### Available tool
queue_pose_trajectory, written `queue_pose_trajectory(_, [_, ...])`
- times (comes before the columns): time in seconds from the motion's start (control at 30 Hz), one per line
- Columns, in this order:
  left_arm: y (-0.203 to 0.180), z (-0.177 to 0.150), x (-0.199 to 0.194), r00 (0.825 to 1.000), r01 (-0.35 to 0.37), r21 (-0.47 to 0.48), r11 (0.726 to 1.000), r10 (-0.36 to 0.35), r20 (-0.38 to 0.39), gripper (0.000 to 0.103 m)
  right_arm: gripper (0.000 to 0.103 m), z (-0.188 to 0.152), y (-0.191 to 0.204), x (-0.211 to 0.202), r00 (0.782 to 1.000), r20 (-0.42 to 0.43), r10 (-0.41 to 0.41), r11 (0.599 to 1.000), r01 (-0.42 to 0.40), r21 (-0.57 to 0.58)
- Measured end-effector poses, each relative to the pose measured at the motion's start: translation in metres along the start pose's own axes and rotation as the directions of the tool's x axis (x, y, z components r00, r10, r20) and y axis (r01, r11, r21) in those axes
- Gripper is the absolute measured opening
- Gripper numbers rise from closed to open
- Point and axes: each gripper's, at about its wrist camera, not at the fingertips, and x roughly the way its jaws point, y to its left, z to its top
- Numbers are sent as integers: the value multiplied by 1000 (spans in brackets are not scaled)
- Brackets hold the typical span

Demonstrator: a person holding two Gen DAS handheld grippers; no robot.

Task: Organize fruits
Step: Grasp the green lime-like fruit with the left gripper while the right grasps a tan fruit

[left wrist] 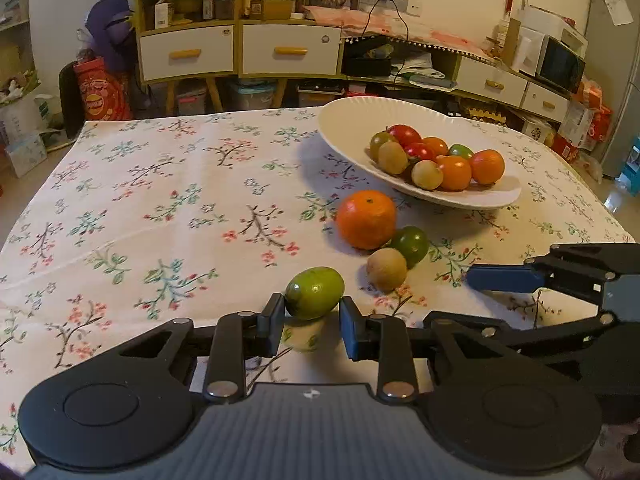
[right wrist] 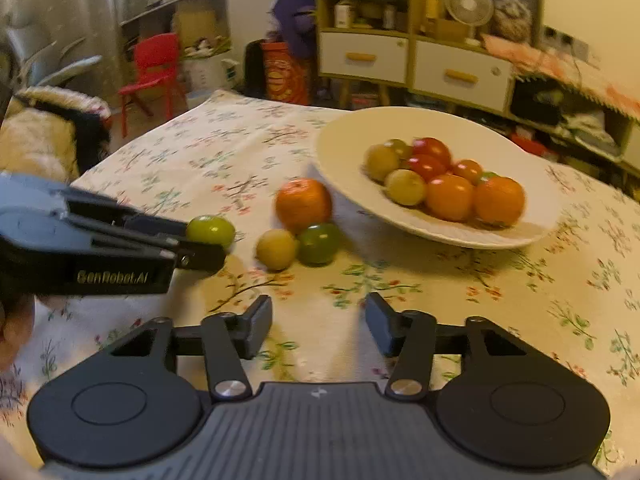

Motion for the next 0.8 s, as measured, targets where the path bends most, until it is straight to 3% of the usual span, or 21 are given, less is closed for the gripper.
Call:
queue_pose_trajectory(0.2, [8, -6, -7, 1000, -7, -8, 1000, 7, -7, 26, 33, 3, 11, 6, 999, 20, 48, 999, -48, -7])
queue_pose_trajectory(0.8, [16, -8, -11, 1000, -27, -31, 999, 27, -16, 26, 30, 16, 25, 25, 998, 65, -2, 997, -3, 74])
